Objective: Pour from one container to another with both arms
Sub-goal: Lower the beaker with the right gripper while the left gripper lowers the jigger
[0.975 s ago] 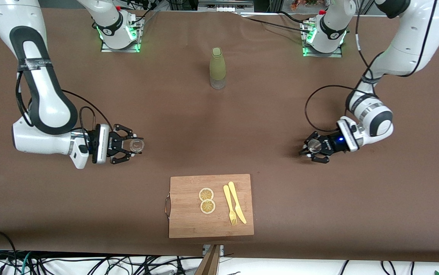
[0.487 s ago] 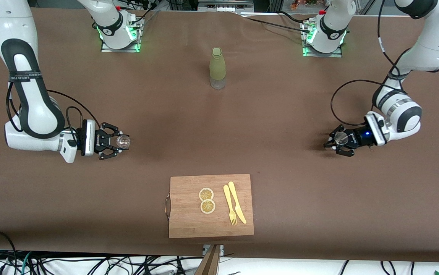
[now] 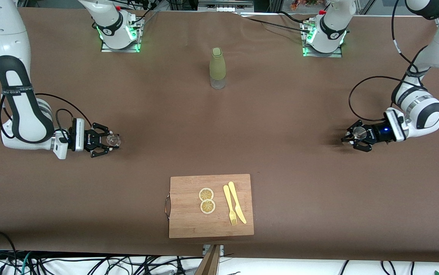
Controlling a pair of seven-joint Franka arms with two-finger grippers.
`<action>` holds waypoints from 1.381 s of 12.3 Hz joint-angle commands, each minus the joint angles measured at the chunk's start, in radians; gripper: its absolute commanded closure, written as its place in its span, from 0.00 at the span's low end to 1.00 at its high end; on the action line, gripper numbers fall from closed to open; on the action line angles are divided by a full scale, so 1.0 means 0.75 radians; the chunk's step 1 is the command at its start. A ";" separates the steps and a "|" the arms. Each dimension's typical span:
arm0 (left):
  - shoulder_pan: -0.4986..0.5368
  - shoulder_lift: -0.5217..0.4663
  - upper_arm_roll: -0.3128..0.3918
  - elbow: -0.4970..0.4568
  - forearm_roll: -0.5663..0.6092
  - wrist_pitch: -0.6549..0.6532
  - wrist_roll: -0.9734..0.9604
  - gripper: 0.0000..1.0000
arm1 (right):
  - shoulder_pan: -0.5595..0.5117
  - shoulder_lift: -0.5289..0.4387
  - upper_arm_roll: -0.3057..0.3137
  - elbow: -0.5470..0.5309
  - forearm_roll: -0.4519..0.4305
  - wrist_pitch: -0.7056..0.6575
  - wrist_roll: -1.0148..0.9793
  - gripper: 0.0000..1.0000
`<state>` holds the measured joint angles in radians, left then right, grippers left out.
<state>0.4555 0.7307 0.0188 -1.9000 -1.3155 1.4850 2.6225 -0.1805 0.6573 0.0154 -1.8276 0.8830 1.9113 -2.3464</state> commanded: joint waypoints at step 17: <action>0.021 0.423 0.163 0.472 0.167 -0.348 0.036 1.00 | -0.050 0.056 -0.106 0.050 -0.113 -0.012 -0.115 0.00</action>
<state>0.4665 1.0247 0.1380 -1.5884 -1.2187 1.2608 2.6232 -0.2116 0.7147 -0.0555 -1.8076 0.8388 1.9108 -2.4268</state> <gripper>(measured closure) 0.912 0.000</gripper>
